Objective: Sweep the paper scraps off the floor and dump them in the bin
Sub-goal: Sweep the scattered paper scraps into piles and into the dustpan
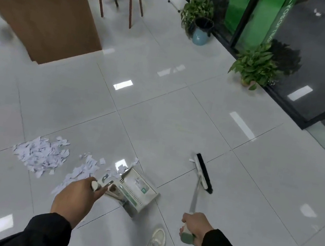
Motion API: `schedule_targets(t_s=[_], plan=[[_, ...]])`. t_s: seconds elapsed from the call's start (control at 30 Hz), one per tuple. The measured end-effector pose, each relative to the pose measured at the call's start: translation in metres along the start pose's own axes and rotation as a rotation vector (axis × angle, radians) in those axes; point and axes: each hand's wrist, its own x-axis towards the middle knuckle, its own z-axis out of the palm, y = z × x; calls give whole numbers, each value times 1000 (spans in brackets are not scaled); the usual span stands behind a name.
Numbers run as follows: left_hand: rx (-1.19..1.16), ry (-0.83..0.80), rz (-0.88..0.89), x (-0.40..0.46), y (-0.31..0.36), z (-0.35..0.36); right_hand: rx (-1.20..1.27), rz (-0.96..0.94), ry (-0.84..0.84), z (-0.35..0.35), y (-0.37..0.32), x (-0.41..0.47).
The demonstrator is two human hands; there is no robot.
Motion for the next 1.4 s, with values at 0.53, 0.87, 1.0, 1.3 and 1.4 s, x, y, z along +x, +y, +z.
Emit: schedule_targets(t_s=[0.53,0.87,1.0,1.3,1.4], plan=[[-73,122,-283,-42,-110,-50,-188,-9,-351,142,-42,-78],[-168,136,-339,-43,-232,-50,-245,-158,-236,190,41,-138],[-165,109,-316,-50,-319,-59,-167,-128,-106,265,88,-135],[-108,29,-234,-75,-444,-96,17,53,-102,422,131,-129],[-97,17,-210,-69,-467,-100,82,54,-113,461,137,-145]])
